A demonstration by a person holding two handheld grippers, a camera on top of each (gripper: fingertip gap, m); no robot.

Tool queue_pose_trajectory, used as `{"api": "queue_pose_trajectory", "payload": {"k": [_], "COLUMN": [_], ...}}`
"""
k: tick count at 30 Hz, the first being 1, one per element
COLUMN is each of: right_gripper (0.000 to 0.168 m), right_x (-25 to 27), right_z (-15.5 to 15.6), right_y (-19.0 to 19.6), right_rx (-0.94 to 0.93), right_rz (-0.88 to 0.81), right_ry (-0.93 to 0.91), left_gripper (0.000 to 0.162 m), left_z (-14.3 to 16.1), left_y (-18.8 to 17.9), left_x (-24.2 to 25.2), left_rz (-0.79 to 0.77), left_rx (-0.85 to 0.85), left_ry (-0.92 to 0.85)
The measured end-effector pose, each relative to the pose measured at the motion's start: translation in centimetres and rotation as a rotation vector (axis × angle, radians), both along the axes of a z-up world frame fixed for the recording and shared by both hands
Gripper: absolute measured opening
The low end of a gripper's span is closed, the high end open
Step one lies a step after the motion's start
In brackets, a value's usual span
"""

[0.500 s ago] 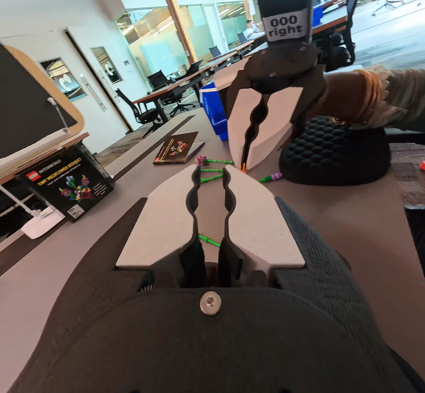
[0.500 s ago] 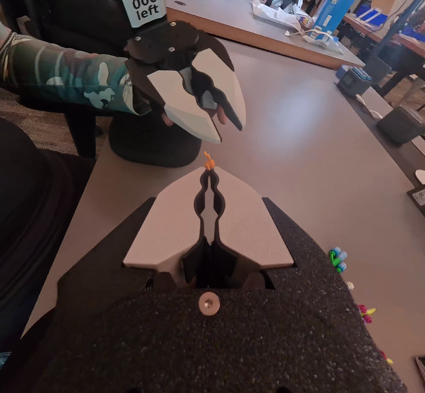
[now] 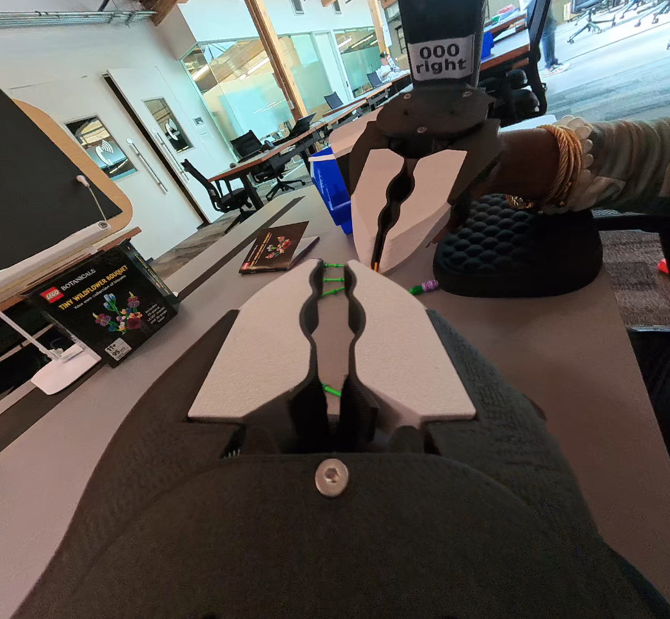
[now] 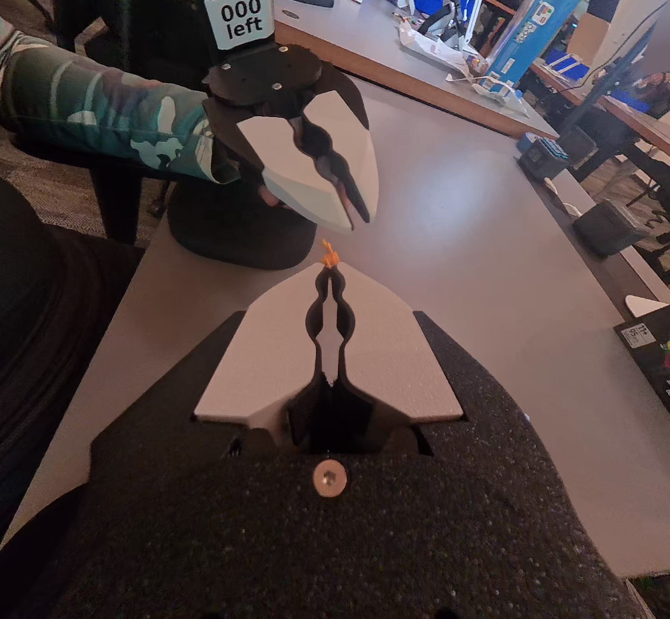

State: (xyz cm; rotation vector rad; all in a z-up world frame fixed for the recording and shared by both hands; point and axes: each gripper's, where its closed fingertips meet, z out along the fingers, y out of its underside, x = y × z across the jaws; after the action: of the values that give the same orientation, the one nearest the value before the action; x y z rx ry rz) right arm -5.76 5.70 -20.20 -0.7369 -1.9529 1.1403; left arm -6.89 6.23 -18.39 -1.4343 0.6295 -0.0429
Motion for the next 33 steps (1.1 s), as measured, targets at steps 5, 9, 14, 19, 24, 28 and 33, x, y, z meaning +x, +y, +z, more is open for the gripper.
{"api": "queue_pose_trajectory", "payload": {"k": [5, 9, 14, 19, 24, 28, 33], "right_gripper": [0.001, 0.001, 0.001, 0.001, 0.001, 0.001, 0.001], "right_x": [-0.2, -0.3, -0.4, -0.4, -0.3, -0.3, -0.2], "right_z": [-0.1, 0.0, -0.1, 0.1, 0.4, 0.6, 0.8], "right_y": [0.0, -0.7, -0.4, -0.2, 0.0, 0.1, -0.1], "right_rx": [0.006, 0.020, 0.021, 0.014, 0.017, 0.012, 0.009], "right_rz": [-0.007, 0.011, -0.004, -0.008, -0.017, -0.018, -0.007], "right_ry": [0.007, 0.023, 0.028, 0.044, 0.062, 0.075, 0.084], "left_gripper": [0.018, 0.000, 0.002, 0.012, 0.012, 0.012, 0.007], "left_z": [0.2, -0.1, 0.3, 0.3, -0.1, -0.2, -0.8], "left_y": [-0.3, -0.3, -0.3, -0.4, -0.7, -0.7, -0.5], "left_x": [0.3, 0.7, 0.2, 0.3, 0.9, 1.0, 1.3], "left_rz": [-0.035, -0.040, -0.027, -0.051, -0.082, -0.094, -0.083], "left_rx": [0.009, 0.001, 0.018, 0.010, -0.002, -0.010, -0.024], "left_ry": [-0.015, 0.019, -0.015, -0.035, -0.002, 0.005, 0.046]}}
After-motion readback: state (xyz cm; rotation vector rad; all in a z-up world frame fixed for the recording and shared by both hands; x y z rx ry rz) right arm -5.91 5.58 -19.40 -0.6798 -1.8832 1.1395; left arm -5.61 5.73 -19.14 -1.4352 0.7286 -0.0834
